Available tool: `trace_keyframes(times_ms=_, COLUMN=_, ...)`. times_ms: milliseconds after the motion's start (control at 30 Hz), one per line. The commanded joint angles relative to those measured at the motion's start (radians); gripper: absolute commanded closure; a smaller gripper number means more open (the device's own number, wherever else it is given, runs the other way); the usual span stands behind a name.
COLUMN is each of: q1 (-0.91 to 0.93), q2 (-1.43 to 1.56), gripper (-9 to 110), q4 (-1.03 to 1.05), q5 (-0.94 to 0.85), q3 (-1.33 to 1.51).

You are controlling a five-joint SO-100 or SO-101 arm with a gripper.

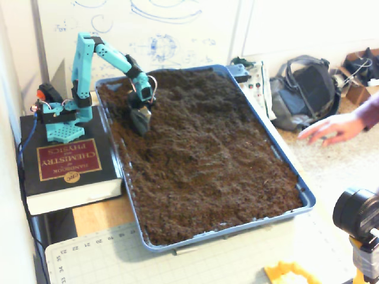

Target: Build a berm.

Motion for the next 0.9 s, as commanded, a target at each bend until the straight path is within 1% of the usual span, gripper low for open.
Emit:
trace_keyframes(times_ms=0, q1=0.075, q2=-0.031, gripper=101, q4=-0.156, q5=0.058, q3=-0.365)
trace_keyframes(times_ms=200, q1=0.074, q2=-0.078, gripper=101, q4=-0.155, q5=0.064, q3=-0.468)
trace_keyframes(times_ms=600, q1=0.043, q2=-0.077, gripper=101, q4=-0.155, q5=0.066, q3=-0.632)
trace_keyframes(times_ms=867, q1=0.02, q2=-0.011, gripper=101, q4=-0.155, q5=0.067, q3=-0.692)
